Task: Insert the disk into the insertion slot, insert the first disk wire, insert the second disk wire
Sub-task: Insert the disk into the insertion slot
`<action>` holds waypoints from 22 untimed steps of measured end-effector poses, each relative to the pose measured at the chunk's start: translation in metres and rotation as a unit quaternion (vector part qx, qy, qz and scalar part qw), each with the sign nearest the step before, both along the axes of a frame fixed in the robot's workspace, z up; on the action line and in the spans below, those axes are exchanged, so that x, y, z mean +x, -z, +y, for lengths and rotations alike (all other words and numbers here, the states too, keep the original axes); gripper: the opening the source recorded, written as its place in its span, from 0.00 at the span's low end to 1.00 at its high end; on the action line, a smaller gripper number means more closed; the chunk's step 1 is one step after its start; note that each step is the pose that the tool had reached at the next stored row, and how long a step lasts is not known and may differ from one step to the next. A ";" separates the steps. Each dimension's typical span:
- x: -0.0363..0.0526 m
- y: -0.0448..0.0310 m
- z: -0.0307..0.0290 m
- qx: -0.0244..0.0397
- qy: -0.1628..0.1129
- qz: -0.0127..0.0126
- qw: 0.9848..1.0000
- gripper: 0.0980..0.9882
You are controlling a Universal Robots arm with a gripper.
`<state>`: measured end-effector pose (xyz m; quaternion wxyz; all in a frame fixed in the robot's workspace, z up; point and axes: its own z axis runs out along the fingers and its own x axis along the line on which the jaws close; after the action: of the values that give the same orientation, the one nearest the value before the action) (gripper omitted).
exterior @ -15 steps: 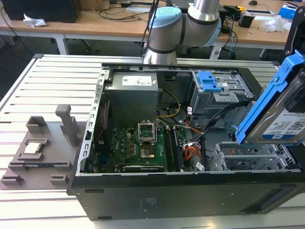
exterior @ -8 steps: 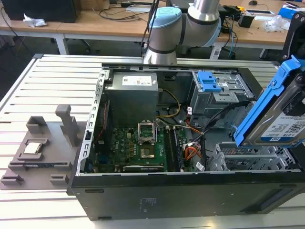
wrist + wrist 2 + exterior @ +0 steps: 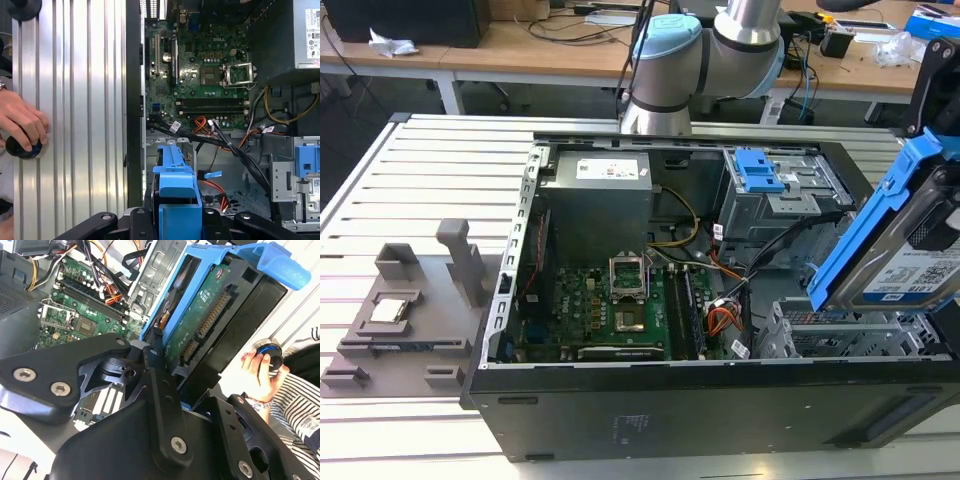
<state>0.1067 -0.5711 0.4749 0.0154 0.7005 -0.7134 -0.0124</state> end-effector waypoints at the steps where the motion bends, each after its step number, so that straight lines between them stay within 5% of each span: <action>1: 0.0000 0.0010 0.0000 0.000 0.000 0.000 1.000 0.30; 22: 0.0000 0.0194 0.0000 0.000 0.000 0.000 1.000 0.30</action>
<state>0.1066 -0.5711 0.4555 0.0154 0.7005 -0.7134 -0.0124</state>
